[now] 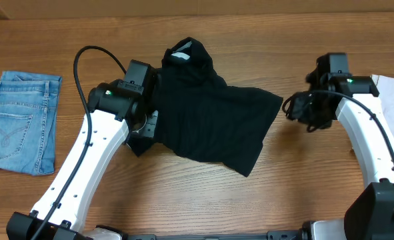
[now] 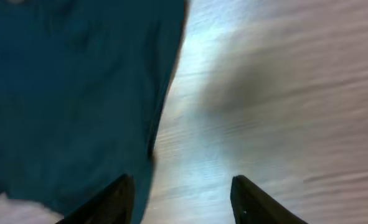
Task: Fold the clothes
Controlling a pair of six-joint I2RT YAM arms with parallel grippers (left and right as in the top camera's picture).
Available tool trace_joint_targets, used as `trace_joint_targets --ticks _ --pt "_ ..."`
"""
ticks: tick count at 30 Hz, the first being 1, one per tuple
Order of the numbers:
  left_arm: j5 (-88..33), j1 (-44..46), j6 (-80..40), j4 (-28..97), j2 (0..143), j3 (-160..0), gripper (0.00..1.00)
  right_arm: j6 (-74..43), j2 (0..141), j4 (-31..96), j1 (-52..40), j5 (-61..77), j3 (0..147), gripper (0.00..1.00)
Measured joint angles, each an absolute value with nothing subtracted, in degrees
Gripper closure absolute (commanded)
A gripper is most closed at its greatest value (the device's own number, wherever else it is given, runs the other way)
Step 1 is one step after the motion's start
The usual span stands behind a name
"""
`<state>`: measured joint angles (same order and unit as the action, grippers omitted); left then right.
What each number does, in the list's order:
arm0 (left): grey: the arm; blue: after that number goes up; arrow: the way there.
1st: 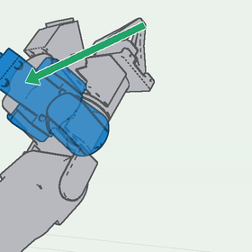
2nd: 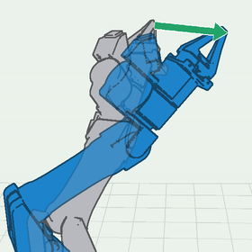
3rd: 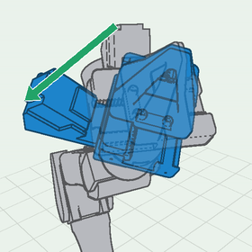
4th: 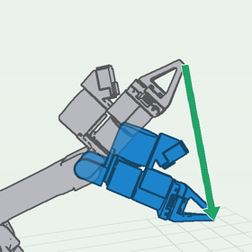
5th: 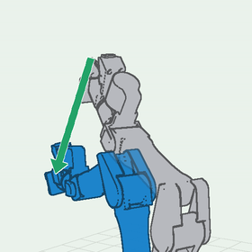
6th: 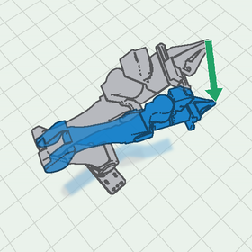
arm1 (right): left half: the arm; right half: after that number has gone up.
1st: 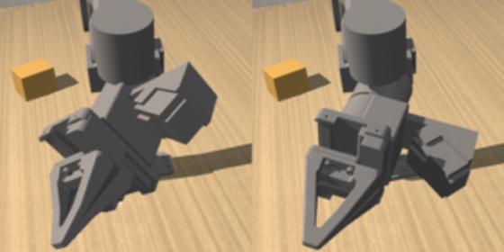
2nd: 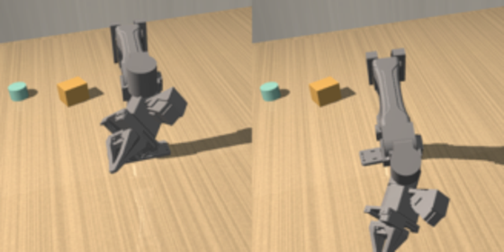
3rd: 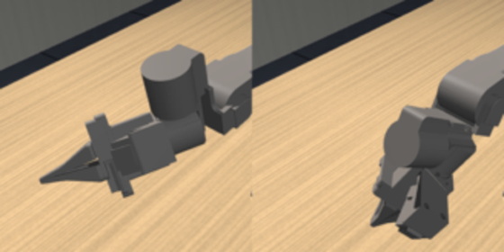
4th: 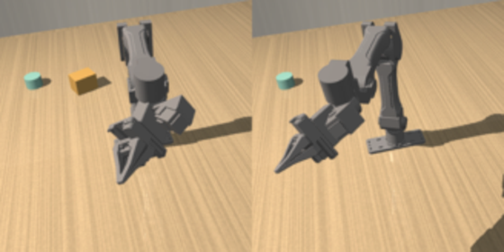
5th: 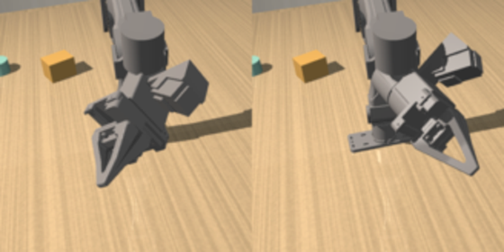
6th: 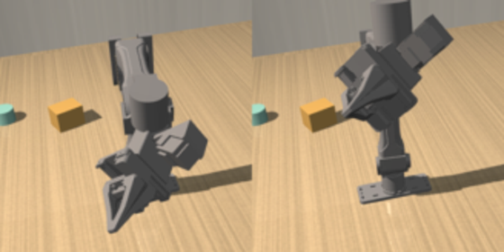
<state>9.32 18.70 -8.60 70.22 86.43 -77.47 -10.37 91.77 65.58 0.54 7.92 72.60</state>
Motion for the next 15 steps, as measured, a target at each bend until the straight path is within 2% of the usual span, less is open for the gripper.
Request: trace_joint_targets --ticks 4,12,13,15 --pt "6.5 20.6 -8.6 70.3 86.4 -77.5 0.96 -10.3 91.8 65.3 -2.3 11.6 67.4 0.46" --pt "5.5 21.7 -8.6 70.0 86.4 -77.5 0.96 -13.8 91.9 56.9 -8.7 23.0 51.2 0.44" --pt "5.6 21.7 -8.6 70.0 86.4 -77.5 0.96 -14.1 91.9 56.3 -9.4 24.6 50.2 0.38" --pt "5.5 21.7 -8.6 70.0 86.4 -77.5 0.96 -15.1 91.9 54.6 -11.3 26.9 48.5 0.35"
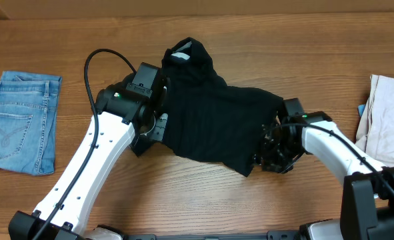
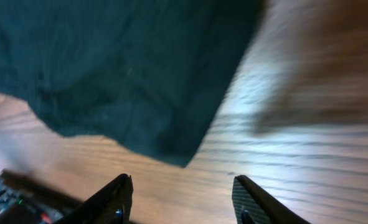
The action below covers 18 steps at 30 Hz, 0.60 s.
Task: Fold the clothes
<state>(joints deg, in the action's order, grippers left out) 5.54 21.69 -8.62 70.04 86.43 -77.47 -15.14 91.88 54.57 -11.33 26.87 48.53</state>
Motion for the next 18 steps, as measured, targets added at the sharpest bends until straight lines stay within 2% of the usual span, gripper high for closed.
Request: trace_joint_targets --ticks 2,6,7,8,10,11,15,18 --pt "5.6 21.7 -8.6 70.0 86.4 -77.5 0.96 -16.6 91.9 50.9 -13.6 28.1 46.8 0.31" --pt "5.5 21.7 -8.6 70.1 86.4 -77.5 0.96 -20.1 91.9 42.1 -16.7 28.7 43.9 0.3" --pt "5.6 21.7 -8.6 70.1 86.4 -77.5 0.96 -20.7 91.9 41.6 -16.8 28.7 43.7 0.33" --pt "5.6 21.7 -8.6 70.1 86.4 -77.5 0.96 -21.8 92.1 41.3 -16.9 28.7 43.7 0.43" --pt "5.6 21.7 -8.6 70.1 86.4 -77.5 0.96 -23.1 92.4 40.8 -16.9 28.3 43.7 0.87" --pt "5.5 21.7 -8.6 70.1 86.4 -77.5 0.96 -23.2 92.9 40.3 -16.9 28.1 43.6 0.96" --pt "5.6 21.7 -8.6 70.8 86.4 -77.4 0.96 -24.6 94.4 41.1 -16.6 25.7 43.5 0.96" --pt "5.5 21.7 -8.6 72.7 86.4 -77.3 0.96 -24.9 94.5 47.9 -12.3 20.3 45.9 0.96"
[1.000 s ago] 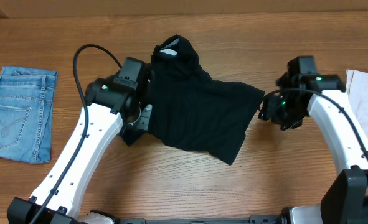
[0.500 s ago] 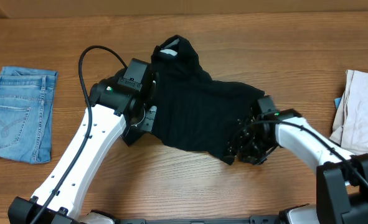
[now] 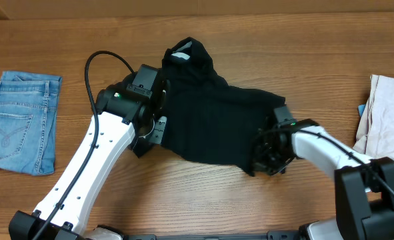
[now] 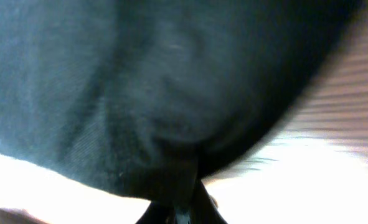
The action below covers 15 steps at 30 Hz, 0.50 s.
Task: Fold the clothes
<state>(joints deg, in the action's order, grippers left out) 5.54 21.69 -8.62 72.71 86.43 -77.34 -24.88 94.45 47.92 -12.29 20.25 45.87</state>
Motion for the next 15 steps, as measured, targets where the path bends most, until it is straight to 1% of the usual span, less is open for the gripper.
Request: trace_joint_targets --ticks 3,4,7,8,9,10,11,12,13,14,15 --pt "3.3 21.7 -8.6 74.2 86.4 -77.2 0.96 -24.6 94.9 55.2 -3.9 11.4 51.7 0.96" --pt "1.6 21.7 -8.6 74.7 86.4 -77.1 0.96 -23.4 95.0 58.4 0.7 7.5 56.7 0.96" --pt "-5.9 22.0 -8.7 75.8 86.4 -75.9 0.96 -21.1 95.1 61.5 6.0 4.3 64.7 0.96" --pt "-8.9 22.6 -8.6 76.2 86.4 -74.9 0.91 -20.4 95.1 62.4 7.2 3.9 66.5 0.96" --pt "-11.3 23.5 -8.7 76.8 86.4 -74.0 0.78 -19.6 95.1 62.8 8.2 3.4 67.9 0.96" --pt "-13.4 24.5 -8.7 77.1 86.4 -73.0 0.6 -19.1 95.1 63.0 8.9 2.8 68.5 0.96" --pt "-15.7 26.0 -8.9 77.4 86.4 -71.6 0.53 -18.4 95.1 63.2 9.4 2.1 68.7 0.96" --pt "-17.9 27.5 -8.8 78.1 86.4 -70.5 0.45 -17.9 95.1 63.6 9.6 1.6 68.7 0.96" --pt "-19.7 28.9 -8.8 78.8 86.4 -70.0 0.39 -17.5 95.1 63.9 9.7 0.9 68.7 0.96" --pt "-20.8 30.0 -8.5 79.5 86.4 -69.7 0.39 -17.2 95.1 64.1 9.7 0.3 68.7 0.96" --pt "-21.9 31.4 -8.4 80.5 86.4 -69.7 0.42 -16.9 95.1 64.2 9.7 -0.5 68.7 0.96"
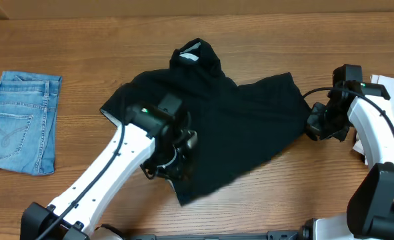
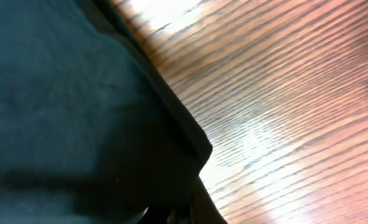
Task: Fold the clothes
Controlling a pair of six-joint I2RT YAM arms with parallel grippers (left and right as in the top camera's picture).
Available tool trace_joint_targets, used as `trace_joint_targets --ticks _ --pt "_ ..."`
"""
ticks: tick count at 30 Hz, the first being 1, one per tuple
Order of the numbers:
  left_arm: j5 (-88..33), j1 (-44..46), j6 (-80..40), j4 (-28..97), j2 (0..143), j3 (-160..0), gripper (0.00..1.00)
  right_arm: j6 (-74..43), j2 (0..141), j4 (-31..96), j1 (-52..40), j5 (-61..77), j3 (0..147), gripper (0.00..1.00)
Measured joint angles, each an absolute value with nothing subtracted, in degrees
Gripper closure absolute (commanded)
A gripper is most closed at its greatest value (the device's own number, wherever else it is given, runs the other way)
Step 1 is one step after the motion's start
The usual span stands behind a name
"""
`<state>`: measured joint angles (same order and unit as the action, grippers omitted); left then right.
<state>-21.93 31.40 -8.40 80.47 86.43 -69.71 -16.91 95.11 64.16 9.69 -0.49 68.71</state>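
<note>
A black garment (image 1: 230, 127) lies spread across the middle of the table, its white neck label (image 1: 190, 57) at the far end. My right gripper (image 1: 315, 127) is shut on its right corner, and in the right wrist view the dark cloth (image 2: 65, 112) runs down into the closed right gripper (image 2: 184, 214). My left gripper (image 1: 175, 163) sits low on the garment's near left part. Its fingers are hard to pick out against the black cloth, which is drawn out to a near tip (image 1: 183, 199) just past it.
Folded blue jeans (image 1: 20, 123) lie at the far left of the wooden table (image 1: 283, 200). A pale cloth lies at the right edge, close behind my right arm.
My right gripper has moved right and farther back with the garment's corner, stretching the cloth out. My left gripper has moved from the garment's left edge toward the near side, and the cloth has spread.
The black garment lay bunched with my left gripper at its left edge and my right gripper open off to the right. The right gripper was then open over the near right corner, then shut on it. Now both grippers are apart and the garment lies wider.
</note>
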Motion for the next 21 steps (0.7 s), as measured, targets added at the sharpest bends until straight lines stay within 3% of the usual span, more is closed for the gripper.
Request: trace_joint_targets --ticks 2,5,9,10,16,18,21 --pt "-23.9 33.6 -6.5 82.4 86.4 -69.7 0.5 -16.6 95.1 64.6 9.7 -2.0 68.7 0.95" --pt "-24.0 34.4 -5.6 81.9 86.4 -69.7 0.49 -16.0 95.1 64.6 9.7 -3.8 68.7 0.84" --pt "-17.6 30.2 -8.1 77.1 86.4 -70.0 0.51 -15.8 95.1 64.7 9.7 -6.5 68.7 0.73" --pt "-16.6 28.4 -8.6 74.6 86.4 -70.2 0.56 -15.7 95.1 64.7 9.7 -6.9 68.7 0.67" --pt "-13.6 13.1 -11.4 58.3 86.4 -71.5 0.82 -14.2 95.1 64.7 9.7 -3.6 69.3 0.68" --pt "-13.2 10.2 -12.0 55.5 87.0 -71.5 0.96 -12.0 95.1 64.6 9.6 0.7 70.1 0.68" --pt "-13.0 7.5 -10.9 52.2 91.5 -71.6 0.96 -9.2 95.1 64.3 8.0 5.1 71.0 0.68"
